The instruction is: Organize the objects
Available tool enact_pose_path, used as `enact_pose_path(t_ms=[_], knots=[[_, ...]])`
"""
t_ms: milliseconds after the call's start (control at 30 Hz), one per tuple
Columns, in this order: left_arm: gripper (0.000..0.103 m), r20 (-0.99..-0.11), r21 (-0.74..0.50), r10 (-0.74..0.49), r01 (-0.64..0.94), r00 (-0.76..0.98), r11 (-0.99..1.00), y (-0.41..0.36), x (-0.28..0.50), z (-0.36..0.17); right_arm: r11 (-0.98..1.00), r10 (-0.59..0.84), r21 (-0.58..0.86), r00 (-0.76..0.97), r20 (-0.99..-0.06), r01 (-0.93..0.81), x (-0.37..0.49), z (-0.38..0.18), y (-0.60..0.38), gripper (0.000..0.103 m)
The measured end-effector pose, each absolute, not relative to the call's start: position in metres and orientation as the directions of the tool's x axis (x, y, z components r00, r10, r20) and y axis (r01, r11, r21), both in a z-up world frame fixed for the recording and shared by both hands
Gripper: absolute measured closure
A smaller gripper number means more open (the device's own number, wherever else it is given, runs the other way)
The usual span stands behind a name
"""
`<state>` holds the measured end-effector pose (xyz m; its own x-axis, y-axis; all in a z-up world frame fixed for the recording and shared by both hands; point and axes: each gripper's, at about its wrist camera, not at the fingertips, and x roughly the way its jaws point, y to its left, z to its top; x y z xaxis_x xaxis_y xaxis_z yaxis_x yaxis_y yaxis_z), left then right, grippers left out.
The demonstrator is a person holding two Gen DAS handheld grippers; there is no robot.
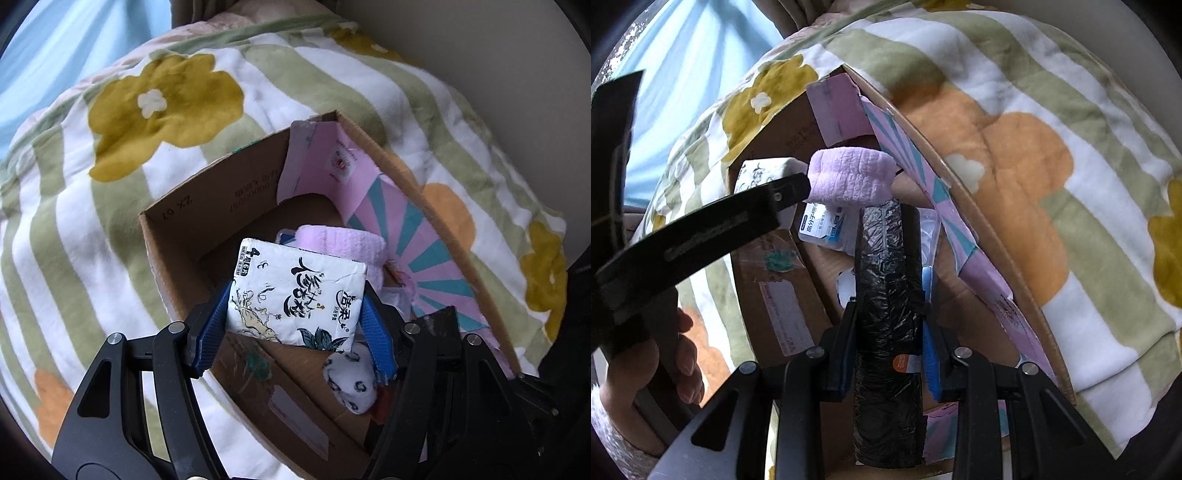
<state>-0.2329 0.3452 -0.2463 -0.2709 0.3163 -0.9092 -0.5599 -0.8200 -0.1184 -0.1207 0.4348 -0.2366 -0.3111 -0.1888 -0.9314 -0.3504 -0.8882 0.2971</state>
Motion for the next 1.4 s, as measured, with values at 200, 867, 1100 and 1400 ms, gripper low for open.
enact_pose_path(t_ms=[200, 867, 1100, 1400], knots=[[0.000, -0.882, -0.178, 0.378, -0.544, -0.281, -0.820, 0.333, -0.231, -0.230, -0.910, -0.192, 0.284, -0.301, -0.934, -0.303, -0.113, -0.234, 0.424, 0.000], [0.000, -0.874, -0.127, 0.347, -0.529, -0.339, -0.839, 0.301, -0.225, -0.190, -0.945, -0.142, 0.225, -0.324, -0.935, -0.236, -0.103, -0.200, 0.403, 0.000], [0.000, -0.855, -0.123, 0.348, -0.502, -0.384, -0.856, 0.270, -0.206, -0.139, -0.964, -0.129, 0.204, -0.375, -0.918, -0.169, -0.099, -0.149, 0.385, 0.000], [0.000, -0.821, -0.084, 0.297, -0.411, -0.488, -0.908, 0.190, -0.170, -0.059, -0.986, -0.140, 0.166, -0.448, -0.883, -0.018, -0.092, -0.078, 0.341, 0.000]])
